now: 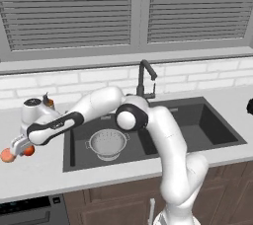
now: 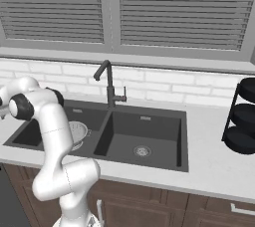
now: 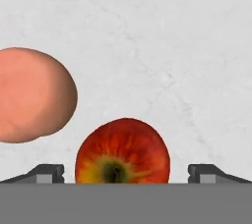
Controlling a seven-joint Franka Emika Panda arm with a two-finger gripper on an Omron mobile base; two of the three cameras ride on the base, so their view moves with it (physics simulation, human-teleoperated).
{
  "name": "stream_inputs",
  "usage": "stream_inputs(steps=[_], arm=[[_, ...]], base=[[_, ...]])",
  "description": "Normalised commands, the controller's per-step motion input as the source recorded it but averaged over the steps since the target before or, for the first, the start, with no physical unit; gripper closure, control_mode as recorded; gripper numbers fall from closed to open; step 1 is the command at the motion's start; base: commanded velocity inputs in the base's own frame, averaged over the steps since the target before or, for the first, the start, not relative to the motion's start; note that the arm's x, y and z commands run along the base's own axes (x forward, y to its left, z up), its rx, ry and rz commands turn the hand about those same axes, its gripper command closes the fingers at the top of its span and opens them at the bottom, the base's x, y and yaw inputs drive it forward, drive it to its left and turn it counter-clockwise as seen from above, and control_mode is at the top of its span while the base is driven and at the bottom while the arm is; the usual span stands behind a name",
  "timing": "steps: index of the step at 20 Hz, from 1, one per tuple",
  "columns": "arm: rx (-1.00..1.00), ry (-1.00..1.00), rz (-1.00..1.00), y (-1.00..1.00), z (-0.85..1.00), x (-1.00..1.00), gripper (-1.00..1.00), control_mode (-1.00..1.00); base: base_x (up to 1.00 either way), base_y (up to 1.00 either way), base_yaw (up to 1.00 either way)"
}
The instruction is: Put the colander in the sink, put the apple, peach in the colander, and turn on the sink faucet and pour water over the colander.
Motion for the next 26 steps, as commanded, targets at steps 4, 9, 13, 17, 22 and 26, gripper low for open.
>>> stream_inputs(steps=[4,9,13,17,22,26], arm=[[0.0,0.03,0.01,0.01,-0.24,0.0,-1.0,-1.0],[0.0,0.01,0.01,0.12,-0.09,0.0,1.0,-1.0],[0.0,0.01,0.0,0.03,0.0,0.0,1.0,-1.0],[0.0,0.0,0.0,-0.03,0.01,0.0,1.0,-1.0],[0.0,0.01,0.0,-0.65,0.46,-0.08,1.0,-1.0],[0.0,0.11,-0.06,-1.0,0.79,-0.08,1.0,-1.0]], base=[[0.0,0.0,0.0],[0.0,0.0,0.0],[0.0,0.0,0.0],[0.0,0.0,0.0],[0.0,0.0,0.0],[0.0,0.0,0.0]])
